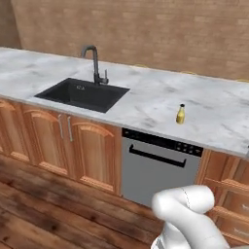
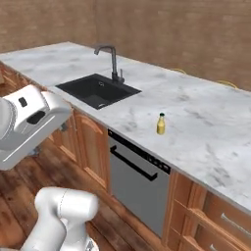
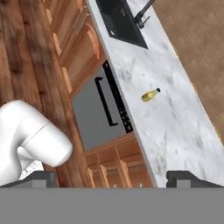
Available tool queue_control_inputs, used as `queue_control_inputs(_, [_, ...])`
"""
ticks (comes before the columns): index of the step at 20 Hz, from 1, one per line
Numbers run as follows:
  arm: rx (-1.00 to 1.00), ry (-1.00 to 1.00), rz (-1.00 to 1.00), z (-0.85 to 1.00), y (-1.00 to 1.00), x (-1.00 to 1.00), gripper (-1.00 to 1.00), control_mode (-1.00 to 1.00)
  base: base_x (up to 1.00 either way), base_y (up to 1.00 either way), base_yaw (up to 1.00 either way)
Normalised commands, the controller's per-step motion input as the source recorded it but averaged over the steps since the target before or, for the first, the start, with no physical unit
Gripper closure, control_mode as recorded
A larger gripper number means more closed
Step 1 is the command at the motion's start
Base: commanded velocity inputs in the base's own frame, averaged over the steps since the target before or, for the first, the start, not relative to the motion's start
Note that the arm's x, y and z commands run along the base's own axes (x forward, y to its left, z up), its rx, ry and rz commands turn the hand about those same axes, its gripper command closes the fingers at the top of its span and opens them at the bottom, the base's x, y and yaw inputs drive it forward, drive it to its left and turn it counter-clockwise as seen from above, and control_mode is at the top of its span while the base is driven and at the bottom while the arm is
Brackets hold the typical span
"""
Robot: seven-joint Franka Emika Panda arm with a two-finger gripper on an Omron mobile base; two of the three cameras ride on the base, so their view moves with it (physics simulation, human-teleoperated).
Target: Place the mustard and mustard from the counter to the top shelf of the fridge. If the existing items in the fridge are on the top shelf, move them to other shelves.
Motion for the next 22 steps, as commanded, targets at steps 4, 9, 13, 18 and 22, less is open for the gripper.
queue_control_inputs(4, [0.00, 0.00, 0.00, 0.00, 0.00, 0.00, -1.00, 1.00, 0.66, 0.41, -0.61])
queue_control_inputs(9, [0.00, 0.00, 0.00, 0.00, 0.00, 0.00, -1.00, 1.00, 0.45, 0.13, -0.63])
queue_control_inputs(13, [0.00, 0.00, 0.00, 0.00, 0.00, 0.00, -1.00, 1.00, 0.59, 0.00, -0.54])
queue_control_inputs(18, [0.00, 0.00, 0.00, 0.00, 0.00, 0.00, -1.00, 1.00, 0.47, 0.00, -0.25])
queue_control_inputs(22, [0.00, 0.00, 0.00, 0.00, 0.00, 0.00, -1.00, 1.00, 0.29, 0.00, -0.05])
